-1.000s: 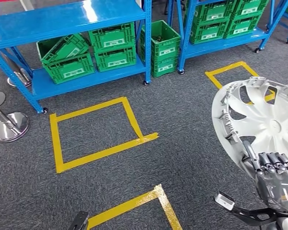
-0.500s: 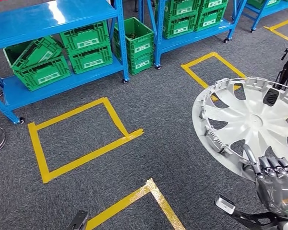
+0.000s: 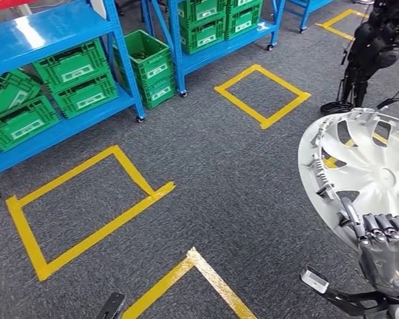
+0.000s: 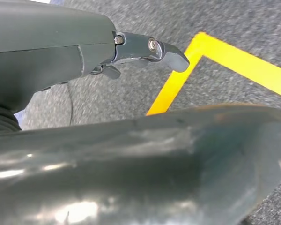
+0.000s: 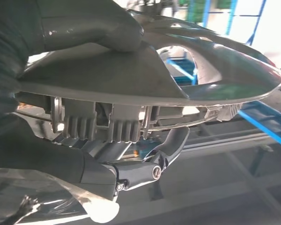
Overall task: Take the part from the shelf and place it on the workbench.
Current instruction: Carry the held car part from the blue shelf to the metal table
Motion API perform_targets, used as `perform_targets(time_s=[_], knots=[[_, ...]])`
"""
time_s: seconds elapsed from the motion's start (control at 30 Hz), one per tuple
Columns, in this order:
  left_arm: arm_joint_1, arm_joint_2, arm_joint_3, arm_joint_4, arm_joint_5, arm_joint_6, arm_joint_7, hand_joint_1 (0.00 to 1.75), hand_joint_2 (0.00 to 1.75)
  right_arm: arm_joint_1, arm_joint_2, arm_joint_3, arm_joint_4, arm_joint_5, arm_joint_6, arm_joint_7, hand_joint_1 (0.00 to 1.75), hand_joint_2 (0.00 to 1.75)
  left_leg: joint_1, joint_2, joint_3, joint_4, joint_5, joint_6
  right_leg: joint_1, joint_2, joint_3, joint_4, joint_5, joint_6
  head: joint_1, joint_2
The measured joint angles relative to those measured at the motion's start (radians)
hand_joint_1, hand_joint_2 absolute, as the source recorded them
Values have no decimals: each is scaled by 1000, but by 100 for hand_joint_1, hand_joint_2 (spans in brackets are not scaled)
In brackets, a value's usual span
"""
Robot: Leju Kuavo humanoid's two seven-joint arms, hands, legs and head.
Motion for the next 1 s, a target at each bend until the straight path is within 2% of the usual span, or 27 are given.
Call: perform_targets(time_s=[0.07,0.13,0.17,0.2,0.27,0.33,0.37,0.4,0.43,0.5,0.53,0.57,0.63,0.67,0.7,0.73,0.8,0.83,0.87,0.9,0.93,0.97,1.0], knots=[[-1,1,-1,0,0,0,0,0,0,0,0,0,-4,0,0,-3,175,175,1,-33,26,-64,11,4,-3,22,-11,2,6,12,-1,0],[-2,-1,-1,0,0,0,0,0,0,4,1,-1,-8,0,0,-6,175,175,0,-21,27,-77,11,10,-8,37,-25,-1,13,27,-3,0],[-3,-3,-1,0,0,0,0,0,0,8,1,-2,-10,0,0,-8,175,175,1,-11,27,-81,14,15,-8,25,-32,1,11,33,-2,0],[-3,-4,-2,0,1,1,0,0,0,9,1,-3,-12,0,0,-10,175,175,2,1,27,-85,18,22,-6,2,-43,18,-2,37,1,0],[-3,-4,-2,0,1,2,0,0,0,8,2,-5,-14,0,0,-13,175,175,2,26,26,-90,21,30,-3,-55,-88,113,-56,43,6,0],[1,-4,-3,0,2,2,0,0,0,7,3,-7,-14,0,0,-16,175,175,-1,52,24,-89,21,32,-3,-73,-142,237,-108,46,7,0],[1,-4,-4,0,2,2,0,0,0,7,3,-9,-14,0,0,-17,175,175,-2,65,24,-89,21,33,-3,-75,-152,266,-111,47,7,0],[1,-5,-4,0,3,2,0,0,0,8,3,-12,-14,0,0,-18,175,175,-3,77,24,-88,20,33,-3,-77,-143,256,-97,47,7,0],[0,-6,-6,0,4,2,0,0,0,8,3,-15,-15,0,0,-20,175,175,-3,88,24,-87,19,32,-2,-83,-114,207,-69,45,7,0],[-2,-7,-7,0,6,2,0,0,0,8,3,-19,-17,0,0,-24,175,175,-7,106,25,-85,16,27,4,-118,-34,67,-21,37,7,0],[-3,-7,-7,0,7,1,0,0,0,7,3,-21,-19,0,0,-26,175,175,-10,114,25,-83,15,24,7,-132,-8,20,-11,31,6,0],[-3,-7,-8,0,8,1,0,0,0,7,3,-22,-21,0,0,-26,175,175,-13,122,25,-82,15,20,11,-141,4,-2,-10,25,6,0],[-3,-8,-8,0,9,1,0,0,0,8,4,-25,-25,0,0,-27,175,175,-15,138,25,-82,15,12,12,-126,3,-6,-8,14,5,0],[-4,-8,-8,0,10,1,0,0,0,9,5,-26,-27,0,0,-27,175,175,-13,136,26,-79,10,7,10,-117,2,-8,-5,9,6,0],[-5,-8,-8,0,10,0,0,0,0,9,6,-28,-30,0,0,-28,175,175,-12,124,22,-66,-2,1,8,-109,2,-11,-2,3,5,0],[-6,-8,-8,0,10,0,-1,0,0,9,7,-28,-32,0,0,-28,175,175,-9,105,10,-35,-25,-5,5,-100,2,-14,1,-3,3,0],[-3,-7,-8,0,10,0,-1,0,0,7,10,-29,-33,0,0,-29,175,175,-4,65,-37,84,-91,-11,3,-82,2,-15,4,-9,0,0],[0,-7,-9,0,11,0,-1,0,0,7,12,-29,-34,0,0,-29,175,175,-3,57,-63,145,-116,-13,3,-70,1,-14,4,-10,-1,0],[2,-7,-9,0,11,0,-1,0,0,8,14,-29,-34,0,0,-30,175,175,-2,54,-79,184,-124,-15,3,-59,1,-13,4,-10,-1,0],[3,-7,-9,0,11,0,-1,0,0,8,15,-29,-34,0,0,-30,175,175,-1,53,-81,187,-112,-15,3,-46,1,-12,5,-10,-1,0],[3,-7,-9,0,11,0,-1,0,0,8,16,-29,-34,0,0,-30,175,175,0,49,-65,152,-82,-14,3,-34,1,-10,4,-10,-1,0],[3,-6,-9,0,11,0,-1,0,0,9,17,-29,-34,0,0,-29,175,175,3,37,-38,91,-44,-12,2,-22,1,-8,4,-9,-1,0],[2,-5,-9,0,11,0,-1,0,0,9,18,-30,-34,0,0,-29,175,175,5,15,-11,28,-14,-9,3,-10,-1,-5,4,-6,-1,0]])
